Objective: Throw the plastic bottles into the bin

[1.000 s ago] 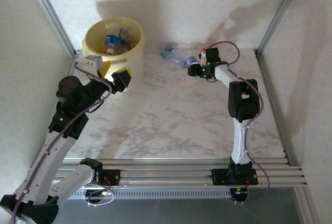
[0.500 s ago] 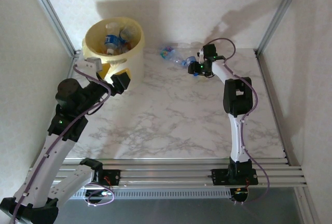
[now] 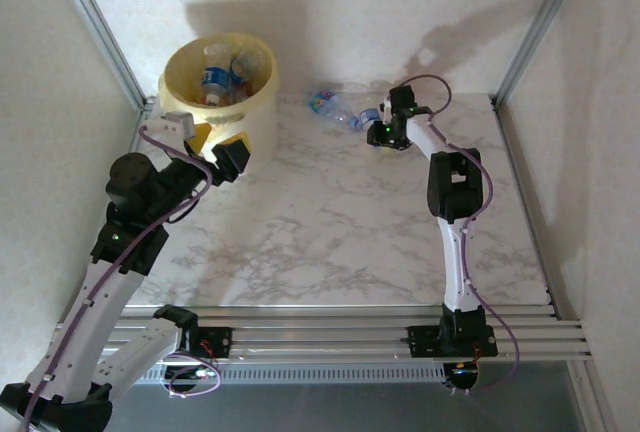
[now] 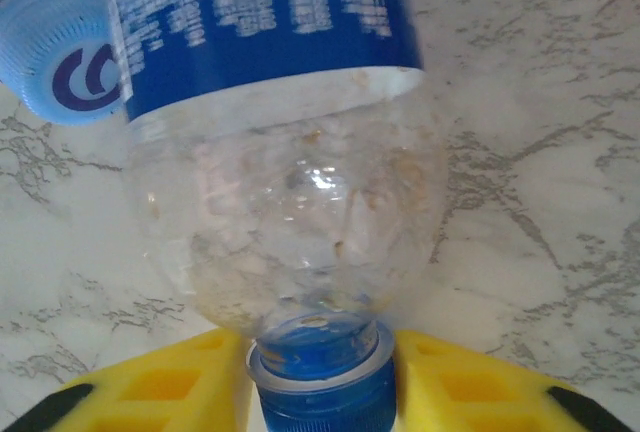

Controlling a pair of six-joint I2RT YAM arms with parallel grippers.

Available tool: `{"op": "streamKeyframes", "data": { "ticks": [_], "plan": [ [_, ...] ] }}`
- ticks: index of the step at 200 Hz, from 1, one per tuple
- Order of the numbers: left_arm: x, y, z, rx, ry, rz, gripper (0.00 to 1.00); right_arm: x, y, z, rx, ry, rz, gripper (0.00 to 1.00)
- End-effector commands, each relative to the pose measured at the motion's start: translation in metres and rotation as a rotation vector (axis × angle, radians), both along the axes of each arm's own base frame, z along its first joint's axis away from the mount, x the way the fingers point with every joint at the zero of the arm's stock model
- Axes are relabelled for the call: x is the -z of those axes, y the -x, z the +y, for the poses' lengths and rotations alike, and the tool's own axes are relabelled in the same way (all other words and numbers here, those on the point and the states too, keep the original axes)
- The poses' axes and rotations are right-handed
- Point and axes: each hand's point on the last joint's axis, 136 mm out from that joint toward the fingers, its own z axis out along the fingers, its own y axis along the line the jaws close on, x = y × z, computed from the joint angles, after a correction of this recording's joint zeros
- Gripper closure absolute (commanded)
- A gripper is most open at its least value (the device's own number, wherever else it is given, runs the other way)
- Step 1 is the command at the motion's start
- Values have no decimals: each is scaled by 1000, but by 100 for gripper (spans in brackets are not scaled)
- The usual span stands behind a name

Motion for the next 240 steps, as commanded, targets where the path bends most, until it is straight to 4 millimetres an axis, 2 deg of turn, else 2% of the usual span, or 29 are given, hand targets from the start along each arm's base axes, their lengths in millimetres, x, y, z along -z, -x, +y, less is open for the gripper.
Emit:
{"op": "streamKeyframes", "data": {
  "ticks": [1,25,52,96,124,152,179,209,240],
  "plan": [
    [-12,9,-9,62,30,-22,0,4,7,0,-3,-13,17,68],
    [-17,13,-17,108,63,-32,0,-3,20,1,-2,-44,7,74],
    [-11,8,-27,133,78,-4,0,-15,41,-3,28,-74,-16,78],
    [14,-7,-65,181,83,72,0,-43,98,1,68,-180,-76,82],
    [34,-18,-96,258,153,147,0,-78,143,21,40,-275,-162,82],
    [62,-35,-125,293,216,257,0,-126,197,50,-57,-328,-282,82],
    [83,-47,-153,325,239,331,0,-164,237,68,-129,-402,-370,82],
    [99,-63,-166,307,268,391,0,-192,269,78,-206,-448,-445,81],
    [92,-67,-186,395,349,393,1,-209,295,89,-292,-506,-473,81]
  ]
}}
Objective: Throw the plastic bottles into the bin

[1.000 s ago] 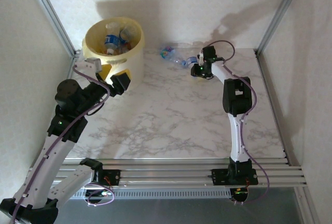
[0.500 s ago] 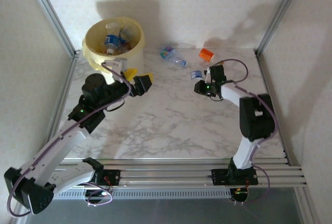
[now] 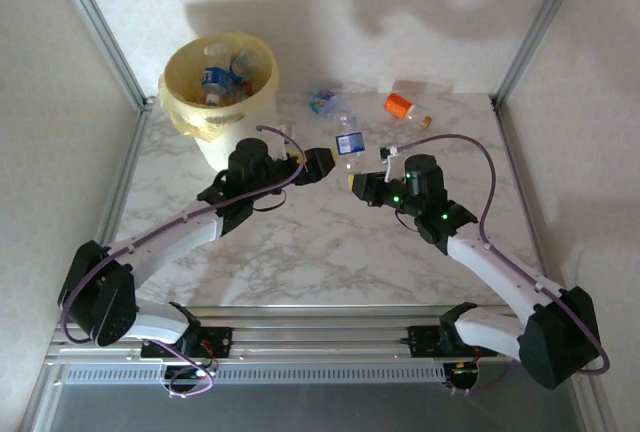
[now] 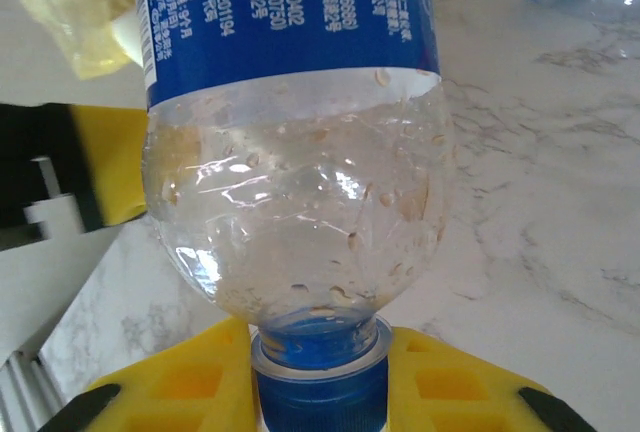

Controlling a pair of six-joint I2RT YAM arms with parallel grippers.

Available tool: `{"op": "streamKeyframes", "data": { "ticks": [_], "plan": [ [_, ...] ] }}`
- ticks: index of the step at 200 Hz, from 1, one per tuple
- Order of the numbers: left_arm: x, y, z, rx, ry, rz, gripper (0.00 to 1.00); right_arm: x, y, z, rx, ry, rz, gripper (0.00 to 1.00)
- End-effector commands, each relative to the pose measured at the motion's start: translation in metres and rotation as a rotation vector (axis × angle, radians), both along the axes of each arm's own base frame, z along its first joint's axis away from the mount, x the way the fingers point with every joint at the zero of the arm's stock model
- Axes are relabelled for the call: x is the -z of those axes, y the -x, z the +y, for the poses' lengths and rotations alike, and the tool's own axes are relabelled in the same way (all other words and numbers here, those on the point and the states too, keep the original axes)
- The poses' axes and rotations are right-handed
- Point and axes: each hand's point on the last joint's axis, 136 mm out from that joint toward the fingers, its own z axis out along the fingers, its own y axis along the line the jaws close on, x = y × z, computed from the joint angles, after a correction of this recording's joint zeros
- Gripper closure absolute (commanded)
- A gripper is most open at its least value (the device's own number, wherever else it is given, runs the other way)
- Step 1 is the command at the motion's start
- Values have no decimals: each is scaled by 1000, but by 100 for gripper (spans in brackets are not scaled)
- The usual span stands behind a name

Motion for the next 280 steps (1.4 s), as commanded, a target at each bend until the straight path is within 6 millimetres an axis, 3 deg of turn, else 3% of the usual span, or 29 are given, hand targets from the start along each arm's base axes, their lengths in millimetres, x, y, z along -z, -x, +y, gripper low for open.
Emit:
{"op": "streamKeyframes", "data": {
  "ticks": [1,46,73,93,136,161,173,199,219,243,280],
  "plan": [
    [-47,-4,-18,48,158,-70,1,-10,18,10,-67,-40,-34,81],
    [-41,-7,-34,91,185,-55,1,-20,37,19,-159,-68,-71,81],
    [-38,-11,-37,96,183,-50,7,-20,48,28,-230,-91,-74,81],
    [-36,-12,-38,99,178,-49,15,-20,54,33,-274,-102,-75,80],
    [-34,-14,-36,91,142,-48,45,-14,53,36,-286,-90,-54,79],
    [-37,-14,-30,77,121,-65,54,-15,49,36,-270,-82,-59,73],
    [-40,-16,-24,64,112,-77,58,-15,48,34,-258,-77,-60,64],
    [-53,-27,4,-1,86,-103,62,-14,46,29,-229,-58,-73,22],
    [-74,-36,39,-77,50,-139,62,-11,41,17,-157,-14,-88,6],
    [-117,-46,99,-228,-28,-224,61,-6,38,3,-88,29,-104,1],
    [-215,-52,208,-595,-206,-427,62,3,30,-6,-32,68,-73,1]
  ]
}}
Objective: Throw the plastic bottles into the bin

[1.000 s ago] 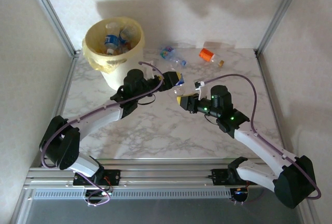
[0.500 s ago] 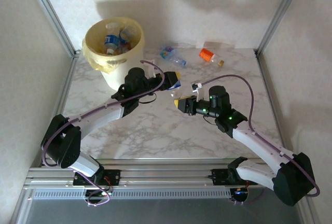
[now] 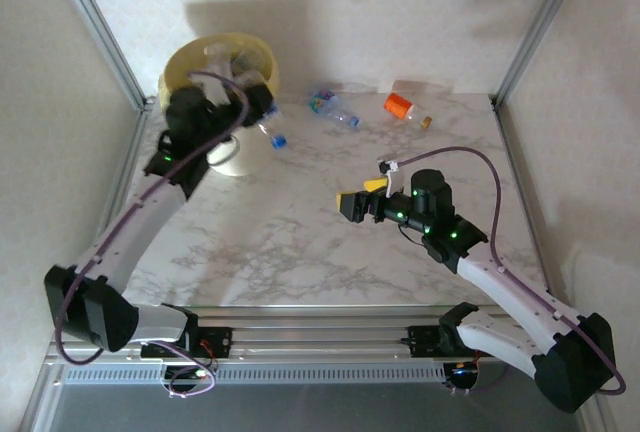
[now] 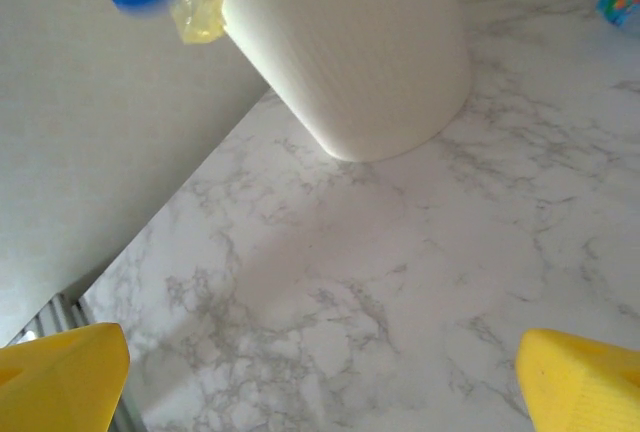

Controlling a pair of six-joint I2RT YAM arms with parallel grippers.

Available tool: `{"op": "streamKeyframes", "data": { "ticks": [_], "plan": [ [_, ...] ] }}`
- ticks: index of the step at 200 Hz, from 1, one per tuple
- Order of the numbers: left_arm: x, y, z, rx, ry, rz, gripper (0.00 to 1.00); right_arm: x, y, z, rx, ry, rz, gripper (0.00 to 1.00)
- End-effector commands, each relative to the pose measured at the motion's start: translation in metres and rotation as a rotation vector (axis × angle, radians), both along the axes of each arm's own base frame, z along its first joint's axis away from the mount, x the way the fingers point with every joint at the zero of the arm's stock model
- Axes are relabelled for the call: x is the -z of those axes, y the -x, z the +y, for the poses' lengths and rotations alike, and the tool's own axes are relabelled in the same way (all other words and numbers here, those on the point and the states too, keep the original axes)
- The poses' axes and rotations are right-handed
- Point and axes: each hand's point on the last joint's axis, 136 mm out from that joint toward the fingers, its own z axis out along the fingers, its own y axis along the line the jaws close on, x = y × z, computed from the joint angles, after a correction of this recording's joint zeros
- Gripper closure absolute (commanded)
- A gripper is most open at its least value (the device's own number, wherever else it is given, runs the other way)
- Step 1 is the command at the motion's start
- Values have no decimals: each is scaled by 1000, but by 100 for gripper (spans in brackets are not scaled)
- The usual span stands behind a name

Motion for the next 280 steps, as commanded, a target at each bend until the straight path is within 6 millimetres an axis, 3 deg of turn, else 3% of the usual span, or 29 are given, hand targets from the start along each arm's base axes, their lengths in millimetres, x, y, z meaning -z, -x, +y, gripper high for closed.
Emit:
{"op": "streamKeyframes", "data": {
  "ticks": [1,18,38,58,71,108,135,147,161,169,180,199,221,243,280],
  "plan": [
    [-73,14,69,-262,-142,-156,62,18,-7,-11,67,65,29,1],
    [-115,21,114,-457,-181,-259,62,21,-11,-12,79,68,44,1],
    [-150,31,139,-572,-193,-365,62,22,-12,-13,84,68,48,1],
    [-162,34,155,-663,-197,-422,63,22,-13,-16,102,71,46,1],
    [-160,25,157,-673,-215,-427,63,21,-13,-17,106,69,42,1],
    [-129,-33,162,-682,-325,-331,58,21,-14,-21,115,74,42,1],
    [-79,-94,162,-609,-339,-207,53,25,-15,-25,127,86,50,1],
    [-50,-120,160,-586,-372,-144,41,25,-15,-25,125,84,51,1],
    [-17,-146,168,-619,-405,-39,8,26,-13,-26,122,84,53,1],
    [-2,-157,170,-604,-406,22,5,26,-13,-29,127,90,51,1],
    [1,-164,164,-560,-386,67,4,26,-14,-33,140,102,49,1],
    [-23,-151,154,-531,-351,25,0,30,-21,-45,186,108,77,1],
    [-64,-119,148,-511,-303,-54,0,41,-34,-62,244,108,154,1],
    [-92,-88,135,-451,-289,-94,0,55,-49,-82,319,137,218,1],
    [-105,-33,100,-324,-307,-154,0,76,-74,-121,431,204,299,1]
  ]
}}
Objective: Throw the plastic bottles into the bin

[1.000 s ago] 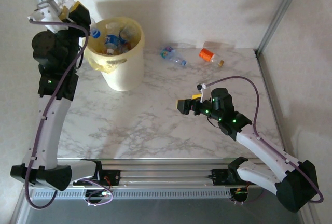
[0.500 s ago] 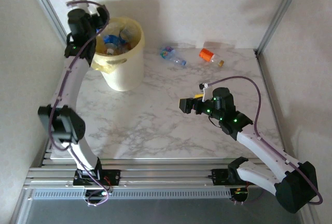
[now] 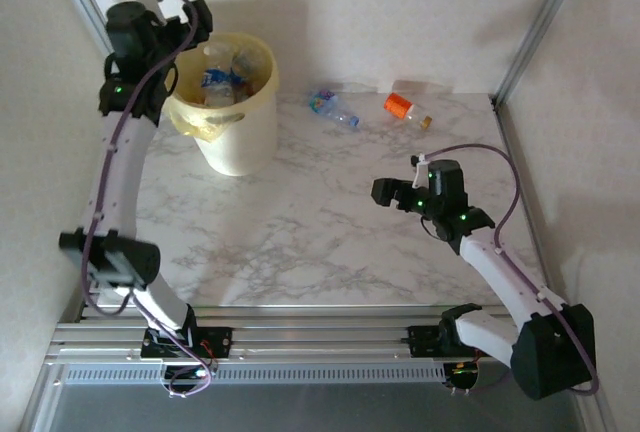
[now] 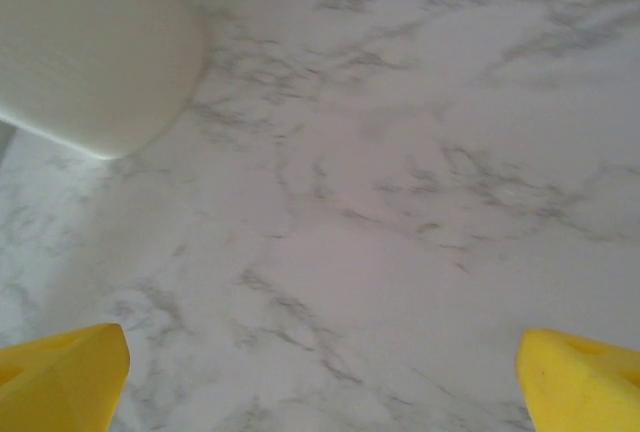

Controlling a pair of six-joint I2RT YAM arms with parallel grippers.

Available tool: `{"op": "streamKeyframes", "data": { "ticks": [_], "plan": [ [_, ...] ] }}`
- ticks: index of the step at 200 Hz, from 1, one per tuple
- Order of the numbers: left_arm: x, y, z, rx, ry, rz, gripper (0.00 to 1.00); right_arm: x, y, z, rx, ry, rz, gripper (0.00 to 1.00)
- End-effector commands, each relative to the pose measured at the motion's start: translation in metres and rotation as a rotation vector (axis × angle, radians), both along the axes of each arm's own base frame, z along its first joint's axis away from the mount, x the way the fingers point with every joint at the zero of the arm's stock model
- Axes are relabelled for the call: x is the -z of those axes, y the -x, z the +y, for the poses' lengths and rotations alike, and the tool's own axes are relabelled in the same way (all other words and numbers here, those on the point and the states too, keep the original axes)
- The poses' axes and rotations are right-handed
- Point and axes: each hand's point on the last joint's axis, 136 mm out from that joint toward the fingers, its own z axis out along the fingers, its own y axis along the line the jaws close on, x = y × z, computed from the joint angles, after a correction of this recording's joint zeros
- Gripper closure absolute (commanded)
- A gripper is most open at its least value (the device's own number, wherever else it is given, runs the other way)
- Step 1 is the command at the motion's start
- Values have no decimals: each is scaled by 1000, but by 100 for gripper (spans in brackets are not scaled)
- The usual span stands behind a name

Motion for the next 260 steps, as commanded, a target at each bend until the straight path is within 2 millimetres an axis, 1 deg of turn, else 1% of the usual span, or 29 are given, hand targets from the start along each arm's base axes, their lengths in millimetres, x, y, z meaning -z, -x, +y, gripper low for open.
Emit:
{"op": "streamKeyframes", "data": {
  "ticks": [1,4,20,45,61,86,108,125,181,228,229,233,241,260],
  "plan": [
    [-10,41,-32,139,-16,-29,0,0,-17,-23,63,39,32,1],
    [-13,47,-36,153,-19,-42,0,1,-19,-25,65,42,37,1],
    [-13,76,-56,234,-24,-77,0,9,-30,-41,91,78,60,1],
    [-5,114,-86,345,-26,-99,0,17,-46,-66,129,98,87,1],
    [3,130,-95,386,-14,-94,0,19,-55,-77,141,88,98,1],
    [15,149,-103,432,7,-83,0,21,-66,-91,164,76,100,1],
    [27,163,-108,474,26,-75,0,25,-77,-102,194,36,100,1],
    [33,174,-113,511,30,-75,0,28,-87,-109,217,9,98,1],
    [49,195,-114,545,49,-58,0,42,-128,-130,258,-38,119,1],
    [50,214,-117,589,73,-72,0,57,-168,-142,271,-91,142,3],
    [50,214,-117,590,74,-71,0,60,-168,-142,271,-91,148,3],
    [50,216,-117,593,77,-73,0,62,-172,-143,270,-91,151,4],
    [51,218,-117,598,80,-75,0,60,-180,-144,268,-98,147,4],
    [53,222,-116,597,85,-75,0,65,-199,-146,264,-113,157,6]
  ]
}}
